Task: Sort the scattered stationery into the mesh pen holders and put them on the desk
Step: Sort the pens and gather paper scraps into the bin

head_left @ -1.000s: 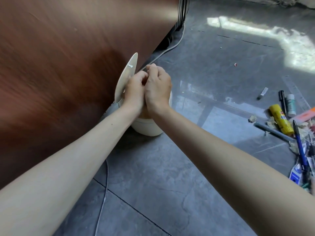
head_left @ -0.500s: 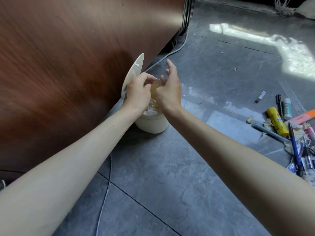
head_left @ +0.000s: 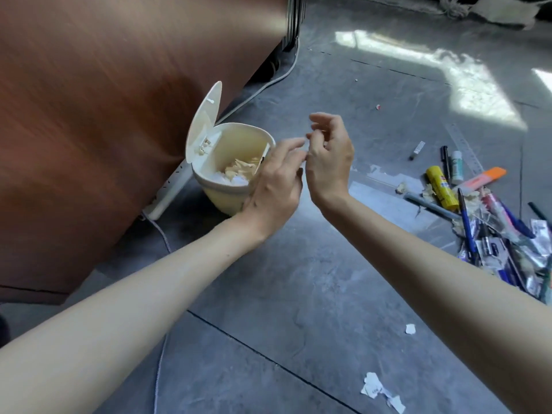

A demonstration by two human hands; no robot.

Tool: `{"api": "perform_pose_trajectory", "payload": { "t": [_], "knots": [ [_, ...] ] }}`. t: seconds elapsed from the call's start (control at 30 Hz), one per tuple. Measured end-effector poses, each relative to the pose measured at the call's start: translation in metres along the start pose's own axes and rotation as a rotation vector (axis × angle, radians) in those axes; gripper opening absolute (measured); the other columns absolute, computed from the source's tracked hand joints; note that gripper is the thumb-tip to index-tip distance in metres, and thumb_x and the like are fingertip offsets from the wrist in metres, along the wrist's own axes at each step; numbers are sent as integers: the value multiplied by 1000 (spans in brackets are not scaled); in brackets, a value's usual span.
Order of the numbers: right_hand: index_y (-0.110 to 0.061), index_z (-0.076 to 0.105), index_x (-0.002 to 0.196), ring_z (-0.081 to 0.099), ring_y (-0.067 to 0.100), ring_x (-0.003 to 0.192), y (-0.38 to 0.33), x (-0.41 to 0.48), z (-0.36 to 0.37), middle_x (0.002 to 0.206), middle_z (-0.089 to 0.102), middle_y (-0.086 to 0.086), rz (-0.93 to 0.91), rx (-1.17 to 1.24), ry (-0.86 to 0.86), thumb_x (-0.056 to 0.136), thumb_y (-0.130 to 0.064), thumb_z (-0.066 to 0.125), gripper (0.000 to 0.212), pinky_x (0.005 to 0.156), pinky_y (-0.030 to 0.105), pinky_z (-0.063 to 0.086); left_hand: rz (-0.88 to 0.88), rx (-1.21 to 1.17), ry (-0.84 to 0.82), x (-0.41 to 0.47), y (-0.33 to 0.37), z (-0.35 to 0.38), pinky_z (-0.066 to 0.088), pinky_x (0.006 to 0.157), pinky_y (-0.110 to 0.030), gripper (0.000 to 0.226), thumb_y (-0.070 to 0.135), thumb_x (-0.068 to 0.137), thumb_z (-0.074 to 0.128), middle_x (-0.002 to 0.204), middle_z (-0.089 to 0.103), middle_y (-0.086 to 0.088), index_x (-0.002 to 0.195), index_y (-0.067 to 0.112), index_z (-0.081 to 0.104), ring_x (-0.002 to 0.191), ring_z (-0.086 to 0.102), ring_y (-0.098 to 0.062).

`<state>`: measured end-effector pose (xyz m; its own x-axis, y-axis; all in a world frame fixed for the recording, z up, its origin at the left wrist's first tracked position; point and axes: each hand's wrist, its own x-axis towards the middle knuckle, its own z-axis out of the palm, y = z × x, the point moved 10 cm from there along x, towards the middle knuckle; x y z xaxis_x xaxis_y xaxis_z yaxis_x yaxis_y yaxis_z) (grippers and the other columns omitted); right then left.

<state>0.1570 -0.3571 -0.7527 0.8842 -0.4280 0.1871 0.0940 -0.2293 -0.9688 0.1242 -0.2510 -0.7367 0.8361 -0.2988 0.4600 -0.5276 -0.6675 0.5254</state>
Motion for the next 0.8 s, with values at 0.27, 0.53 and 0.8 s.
{"api": "perform_pose_trajectory", "payload": {
  "t": [0.27, 0.53, 0.8],
  "knots": [
    [-7, 62, 104, 61, 25, 98, 96, -26, -138, 107, 64, 9, 106, -443, -39, 84, 7, 41, 33, 85, 30, 45, -21, -67, -523, -59, 60, 146, 34, 104, -33, 34, 4, 90, 46, 138, 44, -9, 123, 5, 55, 127, 40, -24],
    [-3, 63, 103, 60, 29, 98, 145, -87, -236, 104, 63, 15, 206, -615, -87, 81, 12, 43, 33, 95, 32, 43, 254, -46, -881, -119, 128, 221, 13, 111, -24, 43, 23, 101, 37, 153, 29, -2, 142, 12, 38, 141, 24, -15],
    [-6, 63, 104, 49, 35, 105, 136, -114, -265, 117, 53, 19, 38, -972, 4, 70, 6, 54, 38, 90, 42, 42, 470, -162, -934, -159, 141, 229, 9, 117, -31, 64, 50, 96, 14, 154, 26, 0, 144, 13, 35, 143, 18, -10]
  ]
}}
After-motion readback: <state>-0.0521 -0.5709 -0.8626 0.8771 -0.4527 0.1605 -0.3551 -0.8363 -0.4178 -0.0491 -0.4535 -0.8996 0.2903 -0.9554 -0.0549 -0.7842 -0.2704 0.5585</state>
